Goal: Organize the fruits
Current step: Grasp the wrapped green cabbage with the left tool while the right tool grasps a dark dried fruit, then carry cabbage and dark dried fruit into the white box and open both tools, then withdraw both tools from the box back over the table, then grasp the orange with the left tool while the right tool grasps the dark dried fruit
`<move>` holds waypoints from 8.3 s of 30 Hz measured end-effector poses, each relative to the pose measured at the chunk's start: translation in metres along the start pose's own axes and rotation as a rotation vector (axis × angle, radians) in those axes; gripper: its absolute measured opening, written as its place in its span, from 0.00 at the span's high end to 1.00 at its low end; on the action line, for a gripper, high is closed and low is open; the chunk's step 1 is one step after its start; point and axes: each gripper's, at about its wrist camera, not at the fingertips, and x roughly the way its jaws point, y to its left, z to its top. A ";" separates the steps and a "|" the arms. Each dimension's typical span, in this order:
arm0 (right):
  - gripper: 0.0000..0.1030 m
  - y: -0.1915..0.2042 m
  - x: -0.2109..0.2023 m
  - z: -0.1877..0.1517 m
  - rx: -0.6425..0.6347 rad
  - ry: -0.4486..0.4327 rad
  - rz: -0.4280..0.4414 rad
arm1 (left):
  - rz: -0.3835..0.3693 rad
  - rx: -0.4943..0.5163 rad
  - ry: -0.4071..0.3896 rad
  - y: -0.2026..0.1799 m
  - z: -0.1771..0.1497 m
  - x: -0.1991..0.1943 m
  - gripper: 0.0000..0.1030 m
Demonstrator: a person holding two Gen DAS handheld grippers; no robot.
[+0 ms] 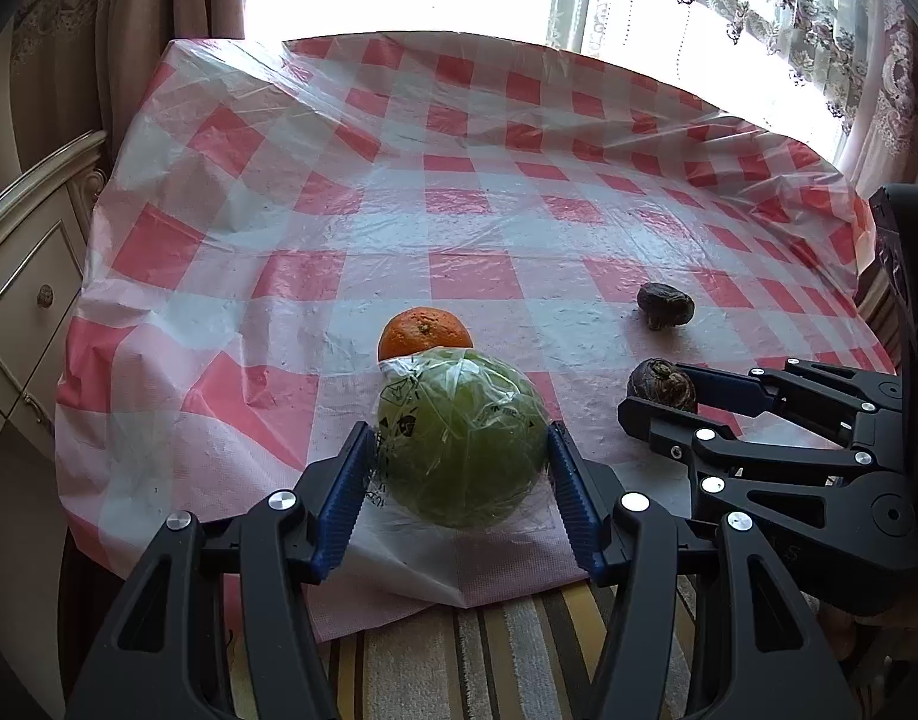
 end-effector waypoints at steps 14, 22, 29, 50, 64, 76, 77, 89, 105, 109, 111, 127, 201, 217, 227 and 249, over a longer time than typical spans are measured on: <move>0.63 -0.024 -0.026 -0.008 0.104 -0.058 0.036 | 0.003 0.027 -0.008 -0.012 0.002 -0.011 0.46; 0.63 -0.037 -0.041 -0.017 0.153 -0.080 0.052 | 0.001 0.051 -0.011 -0.022 0.006 -0.019 0.46; 0.63 -0.055 -0.063 -0.026 0.201 -0.111 0.068 | -0.008 0.081 -0.012 -0.036 0.010 -0.024 0.46; 0.63 -0.127 -0.122 -0.060 0.351 -0.202 0.042 | -0.074 0.215 -0.035 -0.111 0.026 -0.039 0.46; 0.63 -0.212 -0.171 -0.127 0.504 -0.232 -0.108 | -0.169 0.356 -0.027 -0.193 0.027 -0.032 0.46; 0.63 -0.273 -0.208 -0.191 0.619 -0.218 -0.244 | -0.267 0.495 0.000 -0.272 0.012 -0.023 0.46; 0.63 -0.278 -0.210 -0.196 0.628 -0.215 -0.254 | -0.277 0.506 0.004 -0.279 0.010 -0.022 0.46; 0.63 -0.320 -0.232 -0.240 0.660 -0.139 -0.457 | -0.391 0.656 0.048 -0.369 -0.018 -0.015 0.46; 0.63 -0.351 -0.220 -0.253 0.515 0.054 -0.637 | -0.542 0.838 0.246 -0.467 -0.079 0.008 0.46; 0.63 -0.356 -0.204 -0.257 0.479 0.142 -0.645 | -0.564 0.856 0.303 -0.483 -0.084 0.015 0.46; 0.63 -0.358 -0.197 -0.257 0.460 0.164 -0.648 | -0.565 0.858 0.344 -0.489 -0.088 0.020 0.46; 0.63 -0.390 -0.140 -0.261 0.380 0.409 -0.524 | -0.519 0.856 0.585 -0.508 -0.109 0.072 0.46; 0.11 -0.217 -0.178 -0.116 0.360 -0.225 -0.357 | -0.185 0.312 0.040 -0.216 0.017 0.004 0.29; 0.11 -0.164 -0.121 -0.055 0.307 -0.220 -0.175 | -0.031 0.014 -0.014 -0.074 0.037 0.002 0.31; 0.11 -0.126 -0.081 -0.025 0.215 -0.162 -0.134 | 0.091 -0.106 0.002 -0.003 0.034 0.008 0.43; 0.16 -0.082 0.010 0.034 0.137 -0.059 -0.076 | 0.120 -0.081 0.088 0.004 0.039 0.053 0.62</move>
